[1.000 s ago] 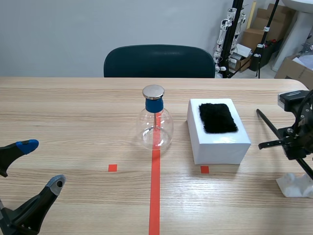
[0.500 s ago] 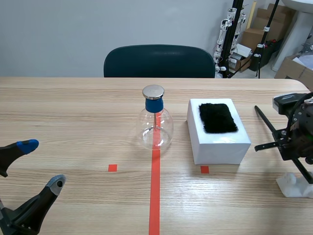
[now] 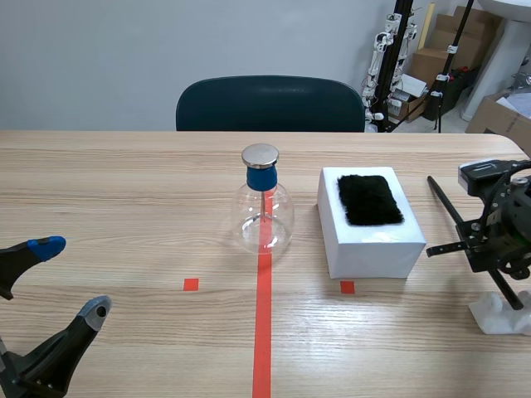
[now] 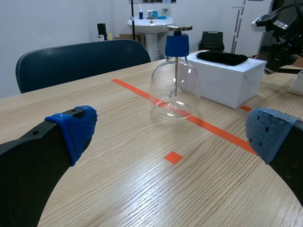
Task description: Do the electroscope experiment. put the rod down on the box
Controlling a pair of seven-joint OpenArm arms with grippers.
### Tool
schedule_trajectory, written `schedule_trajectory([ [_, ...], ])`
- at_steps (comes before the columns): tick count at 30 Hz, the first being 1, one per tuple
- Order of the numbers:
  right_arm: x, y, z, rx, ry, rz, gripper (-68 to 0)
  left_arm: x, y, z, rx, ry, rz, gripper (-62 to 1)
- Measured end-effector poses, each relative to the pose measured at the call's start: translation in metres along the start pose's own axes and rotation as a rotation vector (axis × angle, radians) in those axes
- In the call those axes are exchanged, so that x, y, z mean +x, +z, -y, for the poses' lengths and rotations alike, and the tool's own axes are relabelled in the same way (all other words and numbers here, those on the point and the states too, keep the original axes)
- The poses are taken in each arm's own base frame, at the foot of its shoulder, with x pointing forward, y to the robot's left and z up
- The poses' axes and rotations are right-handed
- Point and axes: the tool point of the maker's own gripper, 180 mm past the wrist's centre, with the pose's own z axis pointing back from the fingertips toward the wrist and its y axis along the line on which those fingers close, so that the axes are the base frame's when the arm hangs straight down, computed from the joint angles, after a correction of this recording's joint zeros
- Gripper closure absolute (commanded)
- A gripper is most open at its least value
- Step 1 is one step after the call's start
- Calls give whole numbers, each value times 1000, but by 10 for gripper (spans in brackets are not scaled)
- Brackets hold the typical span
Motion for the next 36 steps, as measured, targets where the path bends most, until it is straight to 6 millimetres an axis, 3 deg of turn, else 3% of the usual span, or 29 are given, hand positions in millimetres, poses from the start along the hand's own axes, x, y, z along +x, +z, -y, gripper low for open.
schedule_trajectory([
  [2,0,0,-2,5,-2,2,-104,0,0,0,0,0,0,-623],
  [7,0,0,-5,9,-7,2,-204,0,0,0,0,0,0,-623],
  [12,-3,-1,-6,10,-5,-5,-258,0,0,0,0,0,0,-623],
  [27,-8,-1,-2,-5,-8,-16,-605,0,0,0,0,0,0,-623],
  [36,0,0,4,-2,-22,29,-613,0,0,0,0,0,0,-623],
])
